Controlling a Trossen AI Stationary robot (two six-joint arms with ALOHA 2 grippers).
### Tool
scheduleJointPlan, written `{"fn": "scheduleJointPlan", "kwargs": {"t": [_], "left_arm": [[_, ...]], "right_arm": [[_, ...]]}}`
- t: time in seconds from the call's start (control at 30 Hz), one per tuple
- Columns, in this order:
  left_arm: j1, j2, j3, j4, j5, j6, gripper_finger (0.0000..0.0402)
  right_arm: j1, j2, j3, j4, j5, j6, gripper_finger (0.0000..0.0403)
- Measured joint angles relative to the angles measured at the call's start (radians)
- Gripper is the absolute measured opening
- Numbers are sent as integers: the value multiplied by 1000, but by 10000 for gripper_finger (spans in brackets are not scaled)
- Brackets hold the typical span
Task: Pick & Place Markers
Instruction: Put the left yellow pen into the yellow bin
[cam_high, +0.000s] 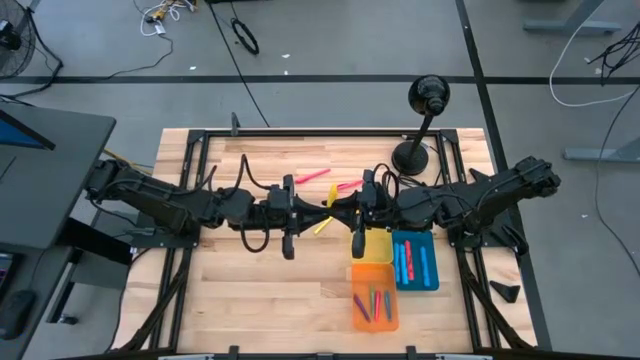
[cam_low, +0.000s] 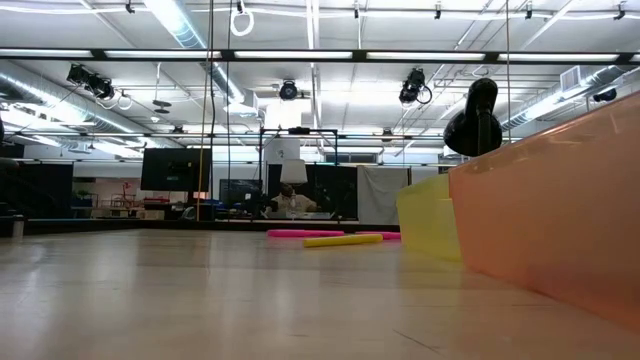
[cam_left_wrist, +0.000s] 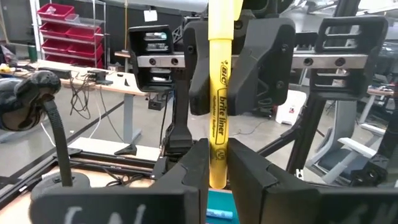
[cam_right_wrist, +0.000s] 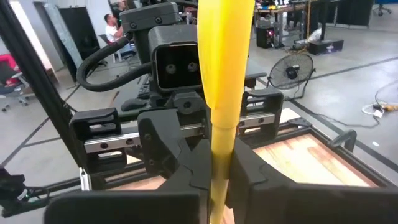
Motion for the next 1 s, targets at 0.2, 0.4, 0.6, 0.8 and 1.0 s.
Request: {"fn": "scheduleJointPlan", "kwargs": {"t": [0.2, 0.4, 0.6, 0.8, 1.0], "left_arm": [[-1, -16, 1, -91, 1, -6, 88], [-6, -41, 1, -249, 13, -6, 109], [-6, -71, -1, -432, 15, -5, 108], [-5, -82, 0, -535, 19, -6, 108], [-5, -86, 0, -603, 30, -6, 108]], "right_arm": [[1, -14, 0, -78, 32, 135, 19], [1, -34, 0, -201, 33, 360, 19], [1, -48, 0, -352, -21, 733, 19], [1, -53, 0, -578, -162, 1107, 19], [1, -52, 0, -812, -286, 1340, 21]]}}
